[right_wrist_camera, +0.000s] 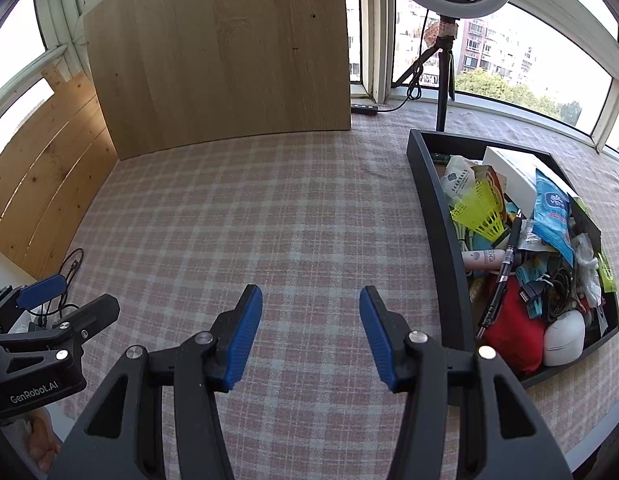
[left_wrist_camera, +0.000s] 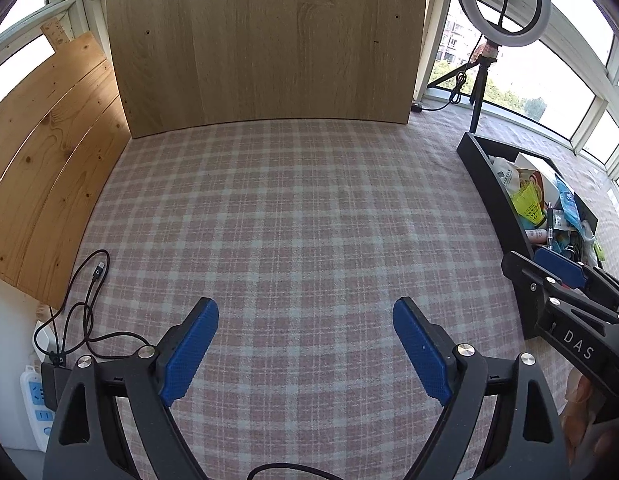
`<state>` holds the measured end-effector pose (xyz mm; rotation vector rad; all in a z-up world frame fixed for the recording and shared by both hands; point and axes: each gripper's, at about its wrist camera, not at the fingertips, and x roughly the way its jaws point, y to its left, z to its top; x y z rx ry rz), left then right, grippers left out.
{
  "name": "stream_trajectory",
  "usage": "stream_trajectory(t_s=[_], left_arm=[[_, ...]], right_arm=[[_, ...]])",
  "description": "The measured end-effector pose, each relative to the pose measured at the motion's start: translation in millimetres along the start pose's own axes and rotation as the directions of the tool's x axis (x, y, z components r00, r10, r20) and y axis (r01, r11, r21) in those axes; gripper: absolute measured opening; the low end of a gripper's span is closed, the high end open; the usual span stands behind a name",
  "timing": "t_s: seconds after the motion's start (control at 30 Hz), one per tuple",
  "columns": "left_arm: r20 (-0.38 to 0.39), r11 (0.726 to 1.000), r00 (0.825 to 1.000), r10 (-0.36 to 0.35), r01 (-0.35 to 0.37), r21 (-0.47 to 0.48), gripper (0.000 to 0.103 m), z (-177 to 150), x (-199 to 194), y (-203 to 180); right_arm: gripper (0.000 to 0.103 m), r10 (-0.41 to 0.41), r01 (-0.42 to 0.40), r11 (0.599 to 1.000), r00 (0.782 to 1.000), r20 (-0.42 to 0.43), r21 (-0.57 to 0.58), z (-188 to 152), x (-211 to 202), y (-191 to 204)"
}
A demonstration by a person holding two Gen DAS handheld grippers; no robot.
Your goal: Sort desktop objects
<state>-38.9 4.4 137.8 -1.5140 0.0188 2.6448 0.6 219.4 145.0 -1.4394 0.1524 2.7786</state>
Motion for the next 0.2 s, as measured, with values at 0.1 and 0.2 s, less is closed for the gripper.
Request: stream_trajectory(t_s=[0.1,0.2], left_arm=[[0.004,1.000,1.000,0.002,-0.002,0.002,0.089,0.8,-0.7,-0.2],[0.002,1.000,1.000,0.005,-0.005,0.002,0.089,1.6,0.1,0.3]], right_arm=[[0.050,-0.001,0.001,1.000,1.000,-0.003,-0.001,-0.6,0.5,1.5],[0.050,-0.001,0.001,1.000,1.000,-0.006,-0.004,-1.7,1.3,2.8]])
